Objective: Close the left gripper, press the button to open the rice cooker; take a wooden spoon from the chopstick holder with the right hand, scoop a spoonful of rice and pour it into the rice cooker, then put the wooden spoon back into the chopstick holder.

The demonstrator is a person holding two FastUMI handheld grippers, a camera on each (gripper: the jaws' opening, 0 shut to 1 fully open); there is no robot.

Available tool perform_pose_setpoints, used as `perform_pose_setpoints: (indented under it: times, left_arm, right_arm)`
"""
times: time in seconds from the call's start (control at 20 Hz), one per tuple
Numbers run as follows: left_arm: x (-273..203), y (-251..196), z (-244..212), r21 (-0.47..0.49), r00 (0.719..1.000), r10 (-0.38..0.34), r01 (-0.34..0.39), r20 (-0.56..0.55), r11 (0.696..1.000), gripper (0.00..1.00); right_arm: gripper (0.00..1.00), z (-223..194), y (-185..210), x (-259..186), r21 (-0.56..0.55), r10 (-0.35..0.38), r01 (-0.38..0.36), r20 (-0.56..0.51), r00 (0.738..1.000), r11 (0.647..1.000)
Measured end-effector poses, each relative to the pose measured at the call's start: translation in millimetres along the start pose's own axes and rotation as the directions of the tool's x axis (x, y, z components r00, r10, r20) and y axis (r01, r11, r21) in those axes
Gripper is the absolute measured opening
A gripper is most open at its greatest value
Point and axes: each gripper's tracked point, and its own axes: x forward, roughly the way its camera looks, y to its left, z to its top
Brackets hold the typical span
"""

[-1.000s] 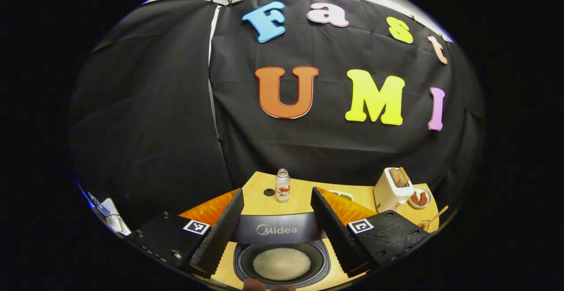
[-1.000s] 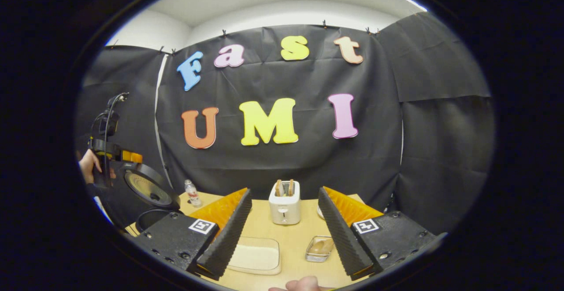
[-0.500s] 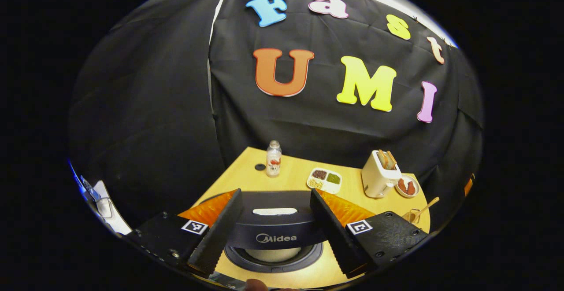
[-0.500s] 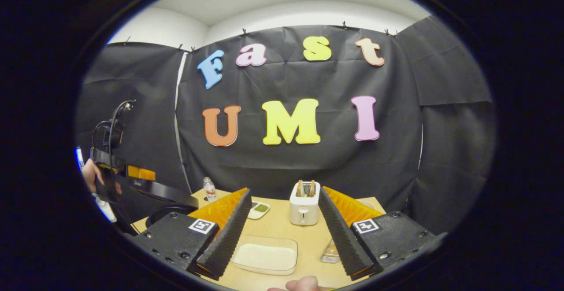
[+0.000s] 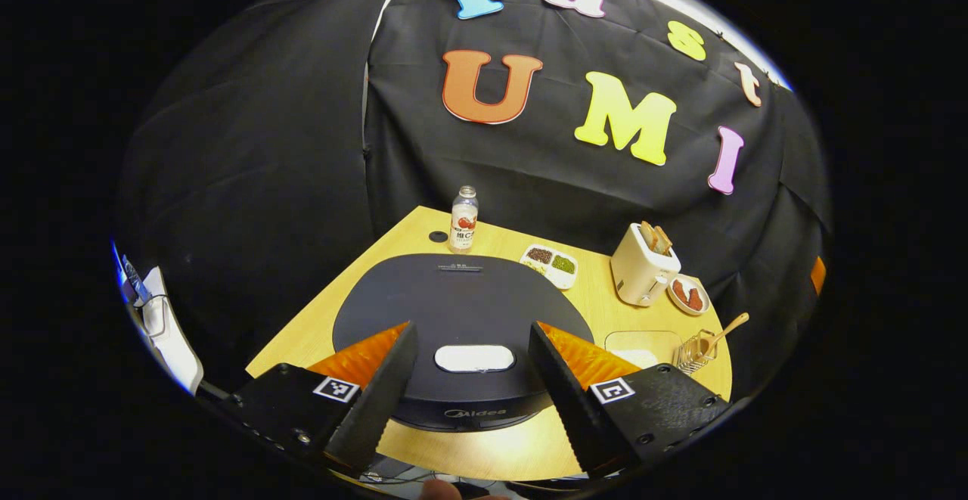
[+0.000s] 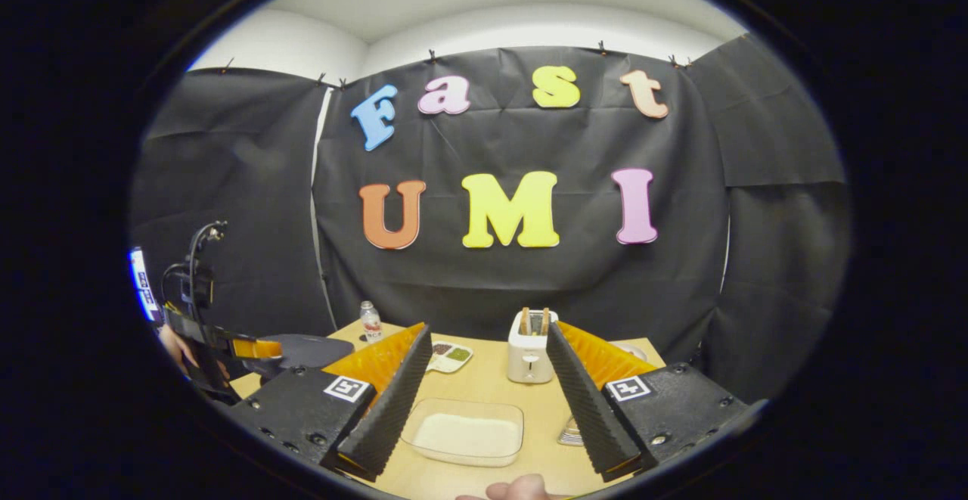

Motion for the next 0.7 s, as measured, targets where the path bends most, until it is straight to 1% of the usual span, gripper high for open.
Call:
perform_pose_setpoints:
  times: [0.15,0.2,0.25,0.3,0.35,0.5,0.55,0.6,0.65,0.7]
  left_arm:
    - [3,-1,-15,-0.001,1.000,0.010,-0.010,0.030,1.000,0.96]
    - [3,-1,-18,0.005,0.999,0.015,-0.015,0.041,1.000,0.96]
    - [5,-1,-23,0.008,0.999,0.021,-0.022,0.049,1.000,0.96]
    - [6,1,-30,0.012,0.998,0.034,-0.034,0.052,0.999,0.96]
    - [7,3,-38,0.015,0.998,0.046,-0.047,0.047,0.999,0.96]
    - [10,3,-54,0.017,0.997,0.065,-0.066,0.048,0.998,0.96]
    - [11,3,-61,0.014,0.997,0.073,-0.074,0.037,0.997,0.96]
    - [10,3,-58,0.034,0.995,0.077,-0.080,0.062,0.996,0.96]
    - [12,4,-62,0.039,0.994,0.092,-0.094,0.053,0.995,0.98]
    - [13,4,-63,0.042,0.993,0.102,-0.105,0.066,0.994,0.96]
  right_arm:
    - [0.96,-2,9,-6,-0.016,0.003,-0.003,-0.010,1.000,1.000]
    - [0.99,-3,11,-7,-0.017,0.003,-0.003,-0.014,1.000,1.000]
    - [0.99,-3,14,-8,-0.016,0.002,-0.002,-0.016,1.000,1.000]
    - [0.96,-3,17,-8,-0.014,0.003,-0.004,-0.017,1.000,1.000]
    - [0.96,-3,21,-10,-0.013,0.007,-0.007,-0.018,1.000,1.000]
    - [0.96,-1,21,-8,-0.024,0.002,-0.003,-0.018,1.000,1.000]
    - [0.99,0,21,-8,-0.025,-0.002,0.002,-0.015,1.000,1.000]
    - [0.99,1,20,-8,-0.025,-0.006,0.005,-0.012,1.000,1.000]
    - [0.99,2,20,-8,-0.025,-0.010,0.010,-0.010,1.000,1.000]
    - [0.99,3,19,-8,-0.024,-0.014,0.013,-0.008,1.000,1.000]
